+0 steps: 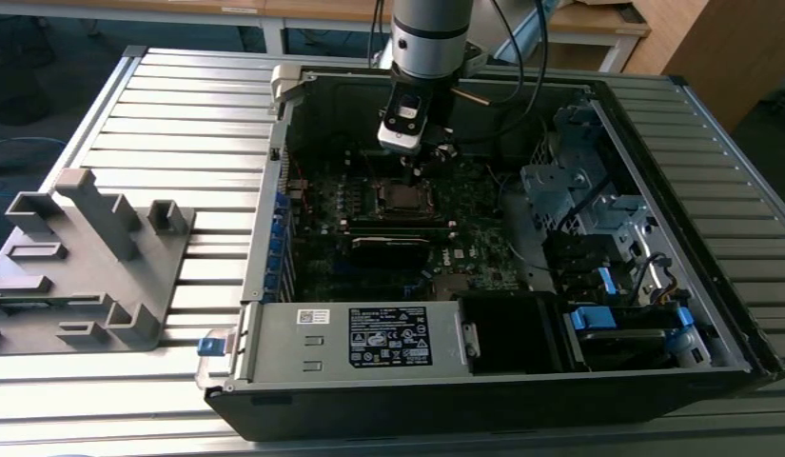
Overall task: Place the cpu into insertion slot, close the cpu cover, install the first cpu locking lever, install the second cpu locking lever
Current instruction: 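Close the cpu cover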
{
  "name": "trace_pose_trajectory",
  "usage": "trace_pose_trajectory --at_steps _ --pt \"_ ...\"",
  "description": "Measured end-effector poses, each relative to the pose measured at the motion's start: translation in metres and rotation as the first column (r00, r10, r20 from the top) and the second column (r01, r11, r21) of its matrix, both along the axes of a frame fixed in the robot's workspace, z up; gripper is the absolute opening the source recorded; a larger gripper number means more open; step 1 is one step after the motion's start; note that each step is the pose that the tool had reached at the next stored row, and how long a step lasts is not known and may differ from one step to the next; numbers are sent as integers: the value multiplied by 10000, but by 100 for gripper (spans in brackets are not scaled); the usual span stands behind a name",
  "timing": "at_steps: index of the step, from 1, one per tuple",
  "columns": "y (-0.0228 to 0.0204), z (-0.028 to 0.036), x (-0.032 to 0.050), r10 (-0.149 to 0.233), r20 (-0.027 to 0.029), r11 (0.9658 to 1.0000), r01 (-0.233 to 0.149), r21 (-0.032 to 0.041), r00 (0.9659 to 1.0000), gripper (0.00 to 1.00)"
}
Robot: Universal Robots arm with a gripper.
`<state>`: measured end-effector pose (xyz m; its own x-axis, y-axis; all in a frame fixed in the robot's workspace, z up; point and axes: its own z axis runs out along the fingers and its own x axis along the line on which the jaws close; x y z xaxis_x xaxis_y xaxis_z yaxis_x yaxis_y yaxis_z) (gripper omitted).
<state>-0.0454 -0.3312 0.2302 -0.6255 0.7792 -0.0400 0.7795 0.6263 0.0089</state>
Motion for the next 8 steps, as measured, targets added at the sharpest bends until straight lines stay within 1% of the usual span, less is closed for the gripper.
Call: trace_pose_trajectory --at_steps 5,8 --pt "0 0 0 217 -1 9998 -217 0 9998 10" --pt "0 0 0 230 0 9997 -230 0 9997 10"
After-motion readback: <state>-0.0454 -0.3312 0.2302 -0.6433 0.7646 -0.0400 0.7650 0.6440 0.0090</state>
